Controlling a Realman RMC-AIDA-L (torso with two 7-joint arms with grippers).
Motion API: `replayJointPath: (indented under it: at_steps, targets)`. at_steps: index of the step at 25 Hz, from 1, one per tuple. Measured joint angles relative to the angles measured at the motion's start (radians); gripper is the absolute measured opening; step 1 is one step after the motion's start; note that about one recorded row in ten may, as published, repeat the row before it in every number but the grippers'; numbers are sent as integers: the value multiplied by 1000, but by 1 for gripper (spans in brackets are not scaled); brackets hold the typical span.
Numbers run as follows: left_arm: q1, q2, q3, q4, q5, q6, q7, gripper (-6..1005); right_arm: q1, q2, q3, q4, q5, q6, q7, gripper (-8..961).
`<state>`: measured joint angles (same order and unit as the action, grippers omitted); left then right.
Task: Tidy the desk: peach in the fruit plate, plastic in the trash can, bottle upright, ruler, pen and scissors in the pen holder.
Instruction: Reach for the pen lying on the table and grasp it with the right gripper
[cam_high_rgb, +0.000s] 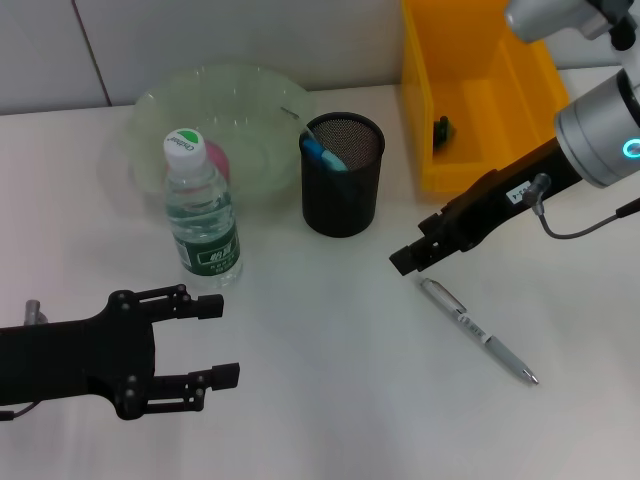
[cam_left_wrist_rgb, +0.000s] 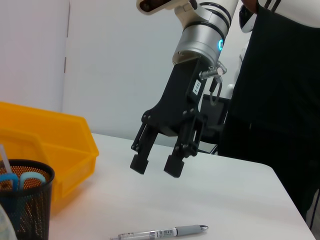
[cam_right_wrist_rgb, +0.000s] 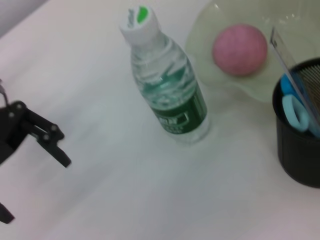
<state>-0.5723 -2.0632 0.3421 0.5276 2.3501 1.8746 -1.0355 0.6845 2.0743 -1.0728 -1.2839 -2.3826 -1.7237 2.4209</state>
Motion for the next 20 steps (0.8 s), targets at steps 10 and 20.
replayJointPath:
  at_steps: [10, 20]
  targets:
    - [0, 0, 2, 0, 0, 0, 0, 767, 47, 2, -116, 2, -160, 10, 116, 705]
    - [-4, 0, 14, 2, -3, -1, 5, 766, 84, 6, -266, 30, -319, 16, 293, 705]
